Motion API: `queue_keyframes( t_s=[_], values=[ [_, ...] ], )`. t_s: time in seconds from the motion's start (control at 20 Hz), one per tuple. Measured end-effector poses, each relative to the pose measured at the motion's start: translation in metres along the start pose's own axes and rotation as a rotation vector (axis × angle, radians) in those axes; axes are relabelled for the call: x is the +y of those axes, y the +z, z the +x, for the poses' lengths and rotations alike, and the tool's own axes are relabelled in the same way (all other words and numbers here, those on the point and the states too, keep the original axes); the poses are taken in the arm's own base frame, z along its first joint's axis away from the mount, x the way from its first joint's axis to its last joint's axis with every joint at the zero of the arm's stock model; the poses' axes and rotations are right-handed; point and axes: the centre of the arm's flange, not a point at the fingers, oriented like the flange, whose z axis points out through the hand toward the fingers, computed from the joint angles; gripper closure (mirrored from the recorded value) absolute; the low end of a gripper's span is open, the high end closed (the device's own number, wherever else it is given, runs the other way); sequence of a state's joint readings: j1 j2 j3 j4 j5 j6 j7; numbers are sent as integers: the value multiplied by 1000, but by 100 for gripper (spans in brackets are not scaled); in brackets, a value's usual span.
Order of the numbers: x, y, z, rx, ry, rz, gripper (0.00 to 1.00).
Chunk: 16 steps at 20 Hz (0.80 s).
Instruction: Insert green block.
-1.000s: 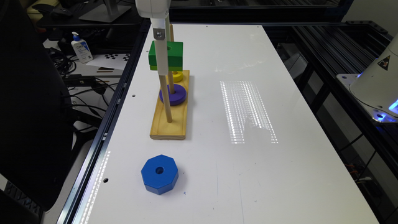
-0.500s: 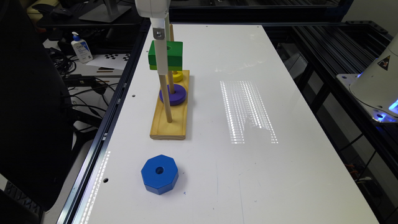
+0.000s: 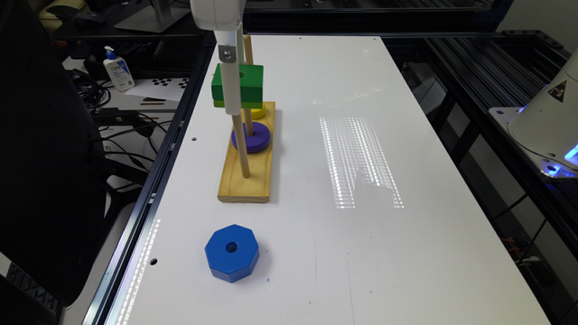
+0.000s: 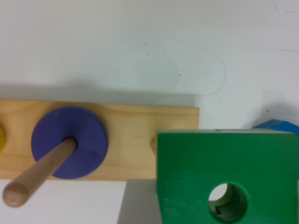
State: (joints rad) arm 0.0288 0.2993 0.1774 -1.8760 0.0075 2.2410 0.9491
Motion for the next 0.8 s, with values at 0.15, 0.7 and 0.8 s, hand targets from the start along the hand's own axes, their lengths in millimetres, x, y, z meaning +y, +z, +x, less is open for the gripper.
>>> queue_keyframes(
  t_s=[0.15,0.7,0.8],
  values=[
    [-3,0,-1,0,0,2,100],
    [4,0,8,10,9,-8,100],
    [6,1,11,12,12,-11,100]
  ],
)
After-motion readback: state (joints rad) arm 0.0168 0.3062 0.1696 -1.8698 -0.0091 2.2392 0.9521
